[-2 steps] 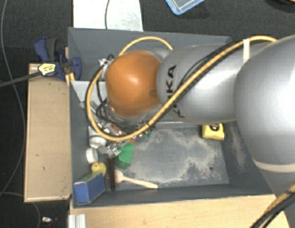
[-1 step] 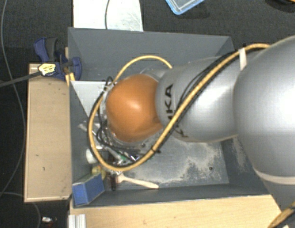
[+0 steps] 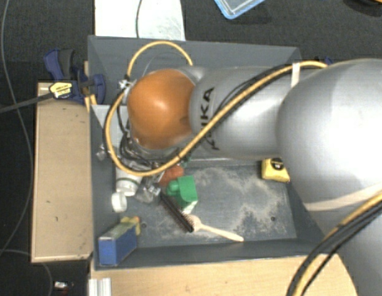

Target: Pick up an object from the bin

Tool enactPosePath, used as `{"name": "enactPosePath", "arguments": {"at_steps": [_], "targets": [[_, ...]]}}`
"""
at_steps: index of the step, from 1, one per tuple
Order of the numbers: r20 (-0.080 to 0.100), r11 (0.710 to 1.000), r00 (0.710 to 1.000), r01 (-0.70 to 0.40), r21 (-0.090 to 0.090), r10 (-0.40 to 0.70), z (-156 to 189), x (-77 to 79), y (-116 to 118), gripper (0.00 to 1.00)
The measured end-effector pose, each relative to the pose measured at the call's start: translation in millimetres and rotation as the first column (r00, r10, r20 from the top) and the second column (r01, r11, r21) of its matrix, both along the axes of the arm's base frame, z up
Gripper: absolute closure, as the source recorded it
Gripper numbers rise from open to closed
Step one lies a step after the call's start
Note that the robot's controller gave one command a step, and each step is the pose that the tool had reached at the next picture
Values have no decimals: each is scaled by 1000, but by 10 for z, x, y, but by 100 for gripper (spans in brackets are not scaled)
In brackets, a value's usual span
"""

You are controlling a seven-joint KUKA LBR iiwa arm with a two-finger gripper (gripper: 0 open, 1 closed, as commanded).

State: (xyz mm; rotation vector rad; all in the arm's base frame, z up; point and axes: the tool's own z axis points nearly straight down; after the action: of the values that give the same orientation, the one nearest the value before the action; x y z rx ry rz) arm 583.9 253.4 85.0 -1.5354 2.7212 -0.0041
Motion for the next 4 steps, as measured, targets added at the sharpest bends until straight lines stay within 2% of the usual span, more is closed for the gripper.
{"name": "enactPosePath", "arguments": {"at_steps": [1, 3, 4], "targets": [[-6, 985, 985, -170, -7, 170, -125, -1053, -64, 100], [-6, 986, 986, -167, -7, 167, -62, -1053, -71, 100], [-14, 986, 986, -166, -7, 166, 282, -1079, -74, 100]]}}
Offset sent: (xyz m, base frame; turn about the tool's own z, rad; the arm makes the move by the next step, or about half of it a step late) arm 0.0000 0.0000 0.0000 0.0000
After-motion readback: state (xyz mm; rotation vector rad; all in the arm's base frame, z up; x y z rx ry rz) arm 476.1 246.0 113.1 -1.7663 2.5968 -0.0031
